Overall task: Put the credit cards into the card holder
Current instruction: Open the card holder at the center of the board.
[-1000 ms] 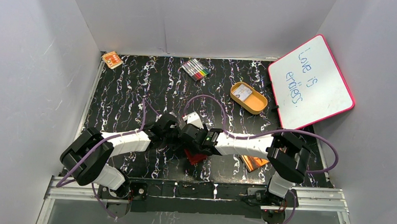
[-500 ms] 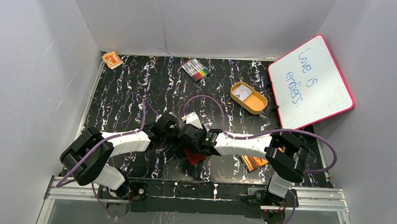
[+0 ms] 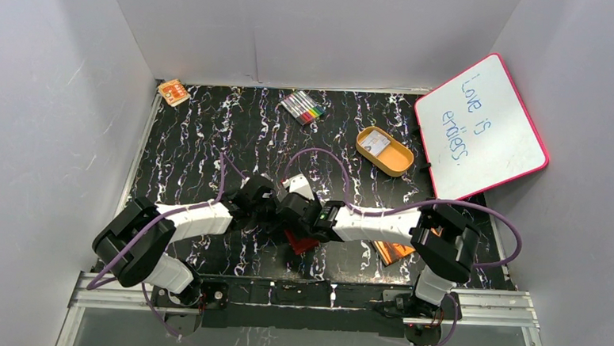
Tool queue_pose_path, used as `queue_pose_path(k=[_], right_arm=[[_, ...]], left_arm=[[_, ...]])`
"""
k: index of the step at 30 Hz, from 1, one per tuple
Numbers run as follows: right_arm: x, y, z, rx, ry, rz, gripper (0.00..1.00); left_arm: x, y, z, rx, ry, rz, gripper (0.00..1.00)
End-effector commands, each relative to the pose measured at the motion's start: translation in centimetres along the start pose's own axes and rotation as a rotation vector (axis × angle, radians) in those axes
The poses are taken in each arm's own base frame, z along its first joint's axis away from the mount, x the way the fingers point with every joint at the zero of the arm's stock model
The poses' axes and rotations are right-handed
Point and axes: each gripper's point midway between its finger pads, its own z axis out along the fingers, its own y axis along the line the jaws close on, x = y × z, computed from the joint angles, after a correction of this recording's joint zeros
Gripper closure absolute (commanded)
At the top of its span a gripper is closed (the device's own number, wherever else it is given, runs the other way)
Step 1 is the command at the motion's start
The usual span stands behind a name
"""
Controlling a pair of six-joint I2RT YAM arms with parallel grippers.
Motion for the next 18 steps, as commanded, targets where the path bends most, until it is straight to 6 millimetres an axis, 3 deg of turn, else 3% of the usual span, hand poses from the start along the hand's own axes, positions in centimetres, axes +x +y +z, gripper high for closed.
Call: queue_pose_path(k=[1,9,18], right_arm=[[1.3,0.8,0.3,-0.037,0.025,-0.025,0.4],[1.6,0.6,0.2,-0.037,0.031,-0.018,0.4],[0.2,1.2,-1.0,-0.073,0.002,0.002,0.37]], left_arm=[[0.6,0.5,-0.6,-0.022,0.011,0.005,1.0],[0.1,-0.8,-1.5,0.009,-0.003,0.022,0.99],[-0.7,-3.2,-2.5,0.049,-0.018,0.062,0.79]])
